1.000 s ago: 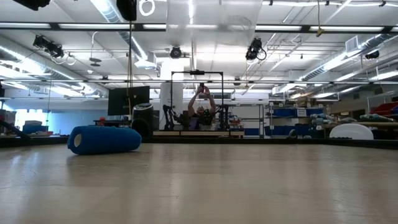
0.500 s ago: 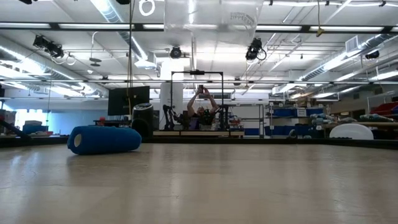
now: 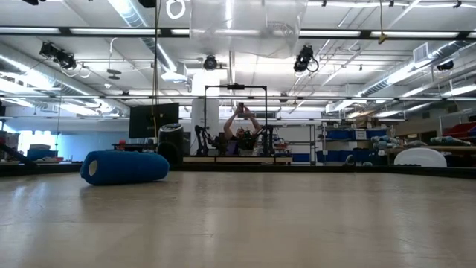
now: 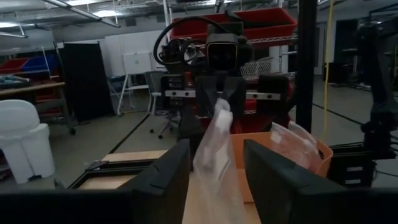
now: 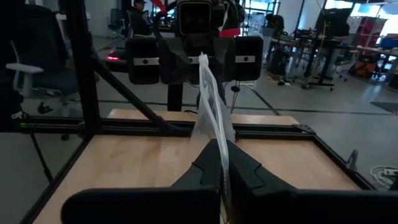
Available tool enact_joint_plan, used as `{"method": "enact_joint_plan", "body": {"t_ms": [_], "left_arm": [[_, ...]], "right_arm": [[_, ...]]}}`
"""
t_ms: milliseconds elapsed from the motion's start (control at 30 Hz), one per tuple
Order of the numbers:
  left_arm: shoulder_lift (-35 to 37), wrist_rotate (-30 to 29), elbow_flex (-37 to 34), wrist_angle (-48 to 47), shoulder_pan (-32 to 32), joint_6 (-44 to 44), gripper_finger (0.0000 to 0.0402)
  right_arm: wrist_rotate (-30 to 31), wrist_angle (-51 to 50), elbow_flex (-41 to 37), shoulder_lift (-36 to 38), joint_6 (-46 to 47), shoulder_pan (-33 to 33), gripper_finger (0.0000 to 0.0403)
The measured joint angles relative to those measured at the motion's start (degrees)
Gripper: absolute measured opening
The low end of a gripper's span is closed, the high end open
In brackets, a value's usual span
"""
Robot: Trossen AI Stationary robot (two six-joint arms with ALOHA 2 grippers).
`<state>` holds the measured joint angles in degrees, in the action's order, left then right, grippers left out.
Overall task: Roll bandage
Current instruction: Open the transparent zip lock bag
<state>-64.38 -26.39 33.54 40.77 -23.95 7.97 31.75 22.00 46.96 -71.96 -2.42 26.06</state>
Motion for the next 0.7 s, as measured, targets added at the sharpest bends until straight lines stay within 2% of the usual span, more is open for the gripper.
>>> {"method": "enact_joint_plan", "body": {"t_ms": [367, 700], "left_arm": [[-0.10, 0.04, 0.00, -1.50, 1.82, -1.01, 0.0080], [-0.15, 1.09, 0.00, -2.14, 1.82, -0.94, 0.0067]], "right_arm": [[-2.08, -1.04, 0.00, -0.02, 1.35, -1.75, 0.0000], [-4.66, -1.29, 0.00, -0.04, 2.36, -3.18, 0.0000]]}}
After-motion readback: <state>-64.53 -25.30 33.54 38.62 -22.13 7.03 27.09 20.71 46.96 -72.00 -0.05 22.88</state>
